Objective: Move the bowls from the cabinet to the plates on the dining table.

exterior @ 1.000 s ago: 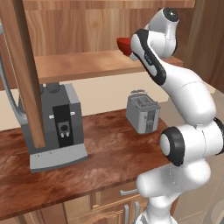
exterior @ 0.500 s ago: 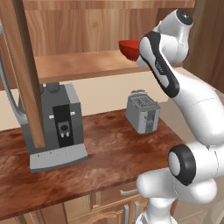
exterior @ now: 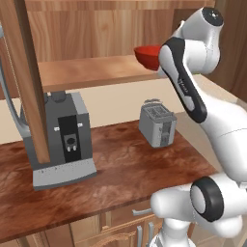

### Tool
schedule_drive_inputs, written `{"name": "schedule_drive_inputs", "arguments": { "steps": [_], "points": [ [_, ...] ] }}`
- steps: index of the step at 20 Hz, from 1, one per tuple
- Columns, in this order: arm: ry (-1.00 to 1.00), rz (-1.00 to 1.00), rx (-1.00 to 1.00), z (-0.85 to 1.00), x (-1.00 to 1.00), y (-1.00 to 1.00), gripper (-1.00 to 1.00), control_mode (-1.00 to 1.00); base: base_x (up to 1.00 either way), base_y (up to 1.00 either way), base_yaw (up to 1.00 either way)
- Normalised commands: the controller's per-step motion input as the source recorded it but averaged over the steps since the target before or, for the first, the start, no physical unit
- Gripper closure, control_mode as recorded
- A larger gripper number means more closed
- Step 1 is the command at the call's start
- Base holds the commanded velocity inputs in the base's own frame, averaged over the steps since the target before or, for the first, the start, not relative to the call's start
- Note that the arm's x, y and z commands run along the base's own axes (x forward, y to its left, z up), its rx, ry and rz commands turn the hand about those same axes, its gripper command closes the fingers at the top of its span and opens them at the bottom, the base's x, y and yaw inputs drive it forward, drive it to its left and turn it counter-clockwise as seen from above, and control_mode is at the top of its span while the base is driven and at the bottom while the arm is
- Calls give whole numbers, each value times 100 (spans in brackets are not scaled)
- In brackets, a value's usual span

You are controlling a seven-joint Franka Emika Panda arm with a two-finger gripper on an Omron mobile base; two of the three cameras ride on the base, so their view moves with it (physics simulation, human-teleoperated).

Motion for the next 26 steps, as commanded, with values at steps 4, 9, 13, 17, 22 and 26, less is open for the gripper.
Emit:
{"name": "schedule_drive_inputs", "arguments": {
  "steps": [4,9,13,17,22,26],
  "points": [
    [0,1,-6,5,-63,0,100,-100,0,0,0],
    [0,0,-2,0,-77,0,100,-100,0,0,0],
    [-1,0,0,0,-79,0,100,-100,0,0,0],
    [-10,0,0,-7,-72,3,100,-100,0,0,0],
    [-12,1,0,-49,-33,15,100,-100,0,0,0],
    [-12,2,0,-56,-7,20,100,-100,0,0,0]
  ]
}}
